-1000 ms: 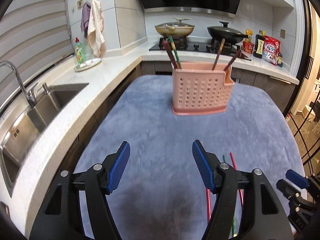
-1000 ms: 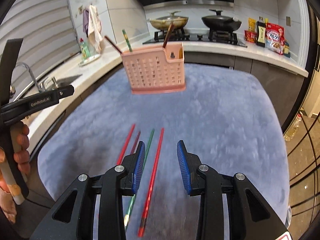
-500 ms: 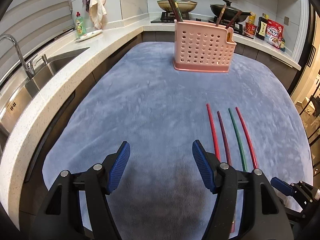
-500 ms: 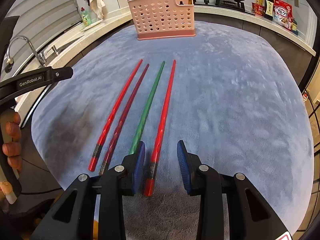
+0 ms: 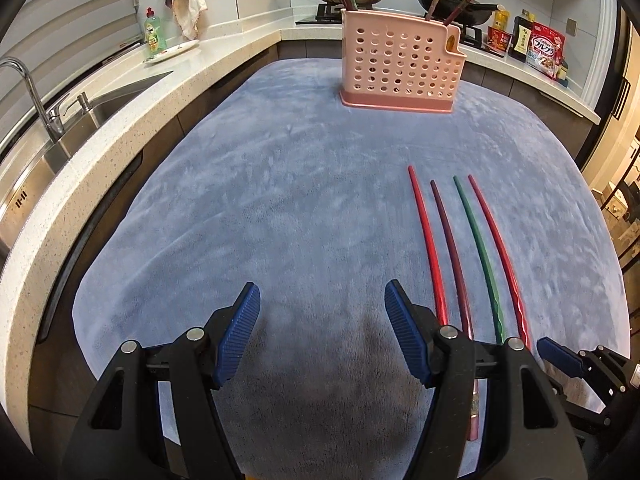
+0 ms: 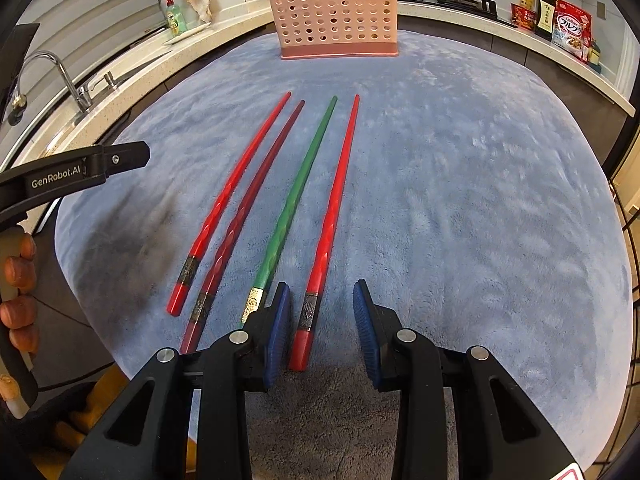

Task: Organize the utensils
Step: 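Grasp a red chopstick with the left tool while the right tool grasps another red one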

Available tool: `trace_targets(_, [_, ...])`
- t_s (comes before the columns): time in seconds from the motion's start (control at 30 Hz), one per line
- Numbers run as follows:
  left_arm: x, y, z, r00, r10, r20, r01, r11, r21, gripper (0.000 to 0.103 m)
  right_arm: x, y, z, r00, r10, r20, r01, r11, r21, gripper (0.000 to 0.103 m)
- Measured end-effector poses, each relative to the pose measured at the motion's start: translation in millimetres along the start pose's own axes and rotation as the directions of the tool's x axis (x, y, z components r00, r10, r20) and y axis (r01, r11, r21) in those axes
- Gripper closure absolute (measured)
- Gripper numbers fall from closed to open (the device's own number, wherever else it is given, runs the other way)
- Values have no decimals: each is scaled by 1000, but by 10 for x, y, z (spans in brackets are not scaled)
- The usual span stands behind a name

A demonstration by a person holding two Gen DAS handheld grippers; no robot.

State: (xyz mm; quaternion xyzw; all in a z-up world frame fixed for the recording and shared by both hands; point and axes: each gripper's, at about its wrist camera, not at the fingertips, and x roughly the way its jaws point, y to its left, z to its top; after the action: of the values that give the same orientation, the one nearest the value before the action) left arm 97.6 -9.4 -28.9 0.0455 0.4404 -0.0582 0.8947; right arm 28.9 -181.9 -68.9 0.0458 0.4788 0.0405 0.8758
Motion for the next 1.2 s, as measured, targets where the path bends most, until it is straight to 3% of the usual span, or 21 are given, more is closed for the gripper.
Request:
trace_targets(0.4, [8, -82, -172, 999, -12, -30, 13, 1000, 24, 32, -27, -56, -59, 1000, -17, 11, 17, 1000, 9, 86])
trace_targets(0.57, [-24, -167, -230, 999, -29, -35, 30, 999, 44, 24, -52, -111, -77, 1000, -18, 12, 18, 999, 28, 96])
trace_targets(1.2, [82, -471, -479, 989, -90, -121, 102, 990, 101, 23, -114, -264, -141, 999, -30, 20, 29, 997, 75, 96])
